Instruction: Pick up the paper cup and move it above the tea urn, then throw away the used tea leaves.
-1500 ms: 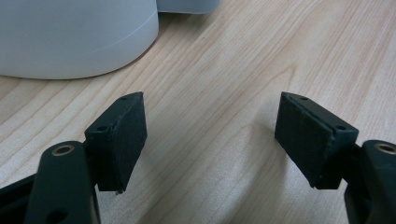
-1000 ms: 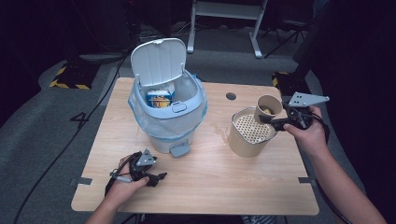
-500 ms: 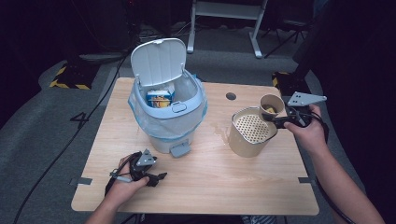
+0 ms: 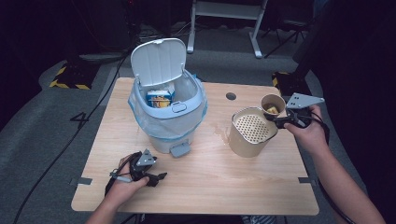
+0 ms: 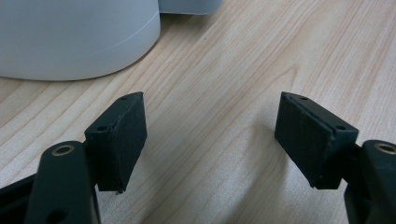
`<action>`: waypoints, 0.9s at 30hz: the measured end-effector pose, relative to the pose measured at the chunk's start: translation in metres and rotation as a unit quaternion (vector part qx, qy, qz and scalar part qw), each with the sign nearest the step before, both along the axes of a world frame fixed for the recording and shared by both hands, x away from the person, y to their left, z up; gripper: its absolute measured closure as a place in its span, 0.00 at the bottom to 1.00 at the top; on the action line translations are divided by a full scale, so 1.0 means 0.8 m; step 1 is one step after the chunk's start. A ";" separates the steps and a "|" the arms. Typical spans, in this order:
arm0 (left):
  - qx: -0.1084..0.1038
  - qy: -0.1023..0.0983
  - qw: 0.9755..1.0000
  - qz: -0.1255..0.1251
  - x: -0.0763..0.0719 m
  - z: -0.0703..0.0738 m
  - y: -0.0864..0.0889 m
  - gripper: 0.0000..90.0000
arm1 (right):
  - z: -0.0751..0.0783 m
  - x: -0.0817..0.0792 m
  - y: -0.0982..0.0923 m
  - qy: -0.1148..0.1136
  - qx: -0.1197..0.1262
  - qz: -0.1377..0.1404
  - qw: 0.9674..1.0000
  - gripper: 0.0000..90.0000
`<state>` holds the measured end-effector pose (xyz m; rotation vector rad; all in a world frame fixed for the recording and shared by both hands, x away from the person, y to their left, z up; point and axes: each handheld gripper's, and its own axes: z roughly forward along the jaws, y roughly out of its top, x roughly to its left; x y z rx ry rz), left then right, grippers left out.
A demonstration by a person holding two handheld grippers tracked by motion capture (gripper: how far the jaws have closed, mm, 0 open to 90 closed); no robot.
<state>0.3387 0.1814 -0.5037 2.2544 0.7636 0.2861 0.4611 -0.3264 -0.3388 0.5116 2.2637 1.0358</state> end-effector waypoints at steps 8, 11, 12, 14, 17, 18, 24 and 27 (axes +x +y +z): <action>0.000 0.000 1.000 0.000 0.000 0.000 0.000 0.28 | 0.003 -0.004 0.008 -0.046 -0.069 0.002 0.997 0.35; 0.000 0.000 1.000 0.000 0.000 0.000 0.000 0.28 | 0.004 -0.006 0.010 -0.061 -0.091 0.002 0.994 0.35; 0.000 0.000 1.000 0.000 0.000 0.000 0.000 0.28 | 0.004 -0.006 0.011 -0.066 -0.097 0.002 0.993 0.35; 0.000 0.000 1.000 0.000 0.000 0.000 0.000 0.28 | 0.005 -0.007 0.013 -0.078 -0.113 0.001 0.991 0.35; 0.000 0.000 1.000 0.000 0.000 0.000 0.000 0.28 | 0.006 -0.009 0.016 -0.100 -0.146 0.001 0.984 0.35; 0.000 0.000 1.000 0.000 0.000 0.000 0.000 0.28 | 0.006 -0.010 0.017 -0.108 -0.155 0.002 0.982 0.36; 0.000 0.000 1.000 0.000 0.000 0.000 0.000 0.28 | 0.004 -0.016 0.020 -0.151 -0.225 0.008 0.963 0.36; 0.000 0.000 1.000 0.000 0.000 0.000 0.000 0.28 | 0.001 -0.021 0.024 -0.182 -0.279 0.013 0.943 0.36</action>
